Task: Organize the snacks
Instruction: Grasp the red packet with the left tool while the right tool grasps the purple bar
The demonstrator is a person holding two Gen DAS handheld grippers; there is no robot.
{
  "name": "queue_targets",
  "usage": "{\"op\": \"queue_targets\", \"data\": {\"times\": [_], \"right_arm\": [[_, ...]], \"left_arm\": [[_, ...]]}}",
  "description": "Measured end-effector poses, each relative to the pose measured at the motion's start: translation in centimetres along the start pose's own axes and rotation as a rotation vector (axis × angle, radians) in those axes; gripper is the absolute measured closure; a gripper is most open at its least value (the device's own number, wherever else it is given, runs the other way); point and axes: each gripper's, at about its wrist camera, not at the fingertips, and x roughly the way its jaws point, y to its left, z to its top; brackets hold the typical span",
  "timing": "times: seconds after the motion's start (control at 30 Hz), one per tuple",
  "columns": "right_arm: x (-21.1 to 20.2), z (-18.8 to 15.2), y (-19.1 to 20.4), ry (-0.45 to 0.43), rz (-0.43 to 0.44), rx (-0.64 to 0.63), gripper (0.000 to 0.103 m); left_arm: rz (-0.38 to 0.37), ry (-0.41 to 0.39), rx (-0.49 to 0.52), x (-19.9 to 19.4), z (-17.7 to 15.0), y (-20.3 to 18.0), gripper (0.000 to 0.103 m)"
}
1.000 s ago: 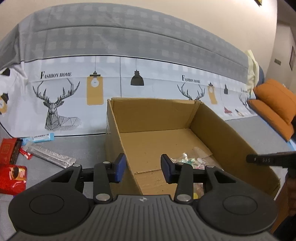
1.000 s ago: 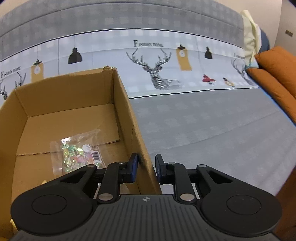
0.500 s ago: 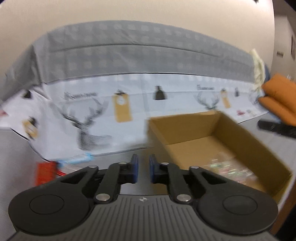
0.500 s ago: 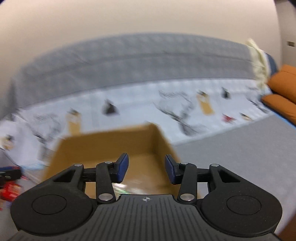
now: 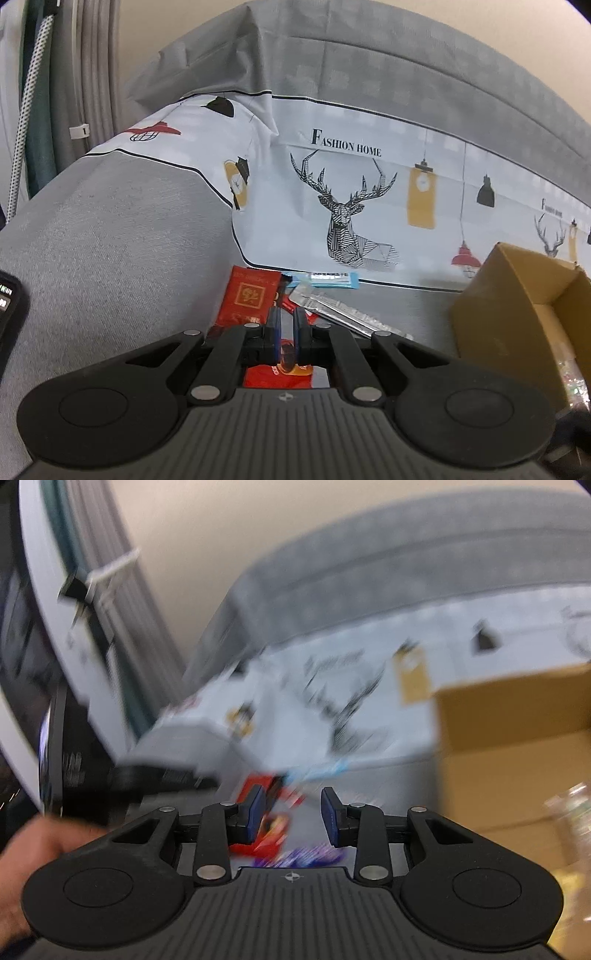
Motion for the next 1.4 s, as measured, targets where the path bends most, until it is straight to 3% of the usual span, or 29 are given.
{"op": "queue_targets", "data": {"times": [0.13,0.27,0.4,0.47,0.53,0.63,0.7,0.77,0.8,0.9,1.13,1.27,1.4], "right_arm": [[5.3,-1.2,1.0,0.127,-0.041,0.013,0.066],[9.2,-1.9,0.4,0.197,-0.096,0.116,0.047],[11.7,-2.4,0.0,0.243,-0.133,0.173,0.035],[13.0,-2.6,-0.2,0.275,-0.143,0.182,0.034],[14.5,-3.0,-0.2,0.323,-0.179,0.164,0.034],[15.5,-3.7,-0.1,0.344,-0.199,0.109,0.033],[15.7,-3.9,0.6,0.342,-0.223,0.033,0.044],[15.5,-4.1,0.9,0.334,-0.252,-0.03,0.075],[15.3,-4.2,0.7,0.332,-0.259,-0.036,0.082],[14.7,-4.0,0.2,0.332,-0.256,-0.015,0.085],[11.4,-3.9,0.1,0.402,-0.182,0.013,0.085],[8.4,-3.2,1.1,0.443,-0.101,-0.002,0.085],[4.6,-2.5,2.9,0.448,-0.039,-0.085,0.085]], "left_arm": [[0.015,0.005,0.025,1.6,0.6,-0.4,0.097],[0.039,0.044,0.044,4.6,0.6,-0.3,0.096],[0.074,0.088,0.079,7.6,0.5,-0.1,0.094],[0.094,0.11,0.106,8.9,0.3,-0.2,0.09],[0.114,0.135,0.122,10.3,0.1,-0.1,0.067],[0.112,0.156,0.149,12.0,-0.1,-0.2,0.06],[0.121,0.172,0.177,13.0,-0.3,-0.5,0.057],[0.133,0.181,0.203,14.0,-0.5,-0.7,0.051],[0.139,0.185,0.214,14.4,-0.5,-0.9,0.048],[0.179,0.205,0.249,15.6,-1.0,-1.3,0.048],[0.138,0.156,0.134,13.3,-0.2,0.4,0.084],[0.045,0.124,0.007,9.9,0.5,1.3,0.088],[-0.074,0.097,-0.086,6.1,0.6,1.2,0.1]]}}
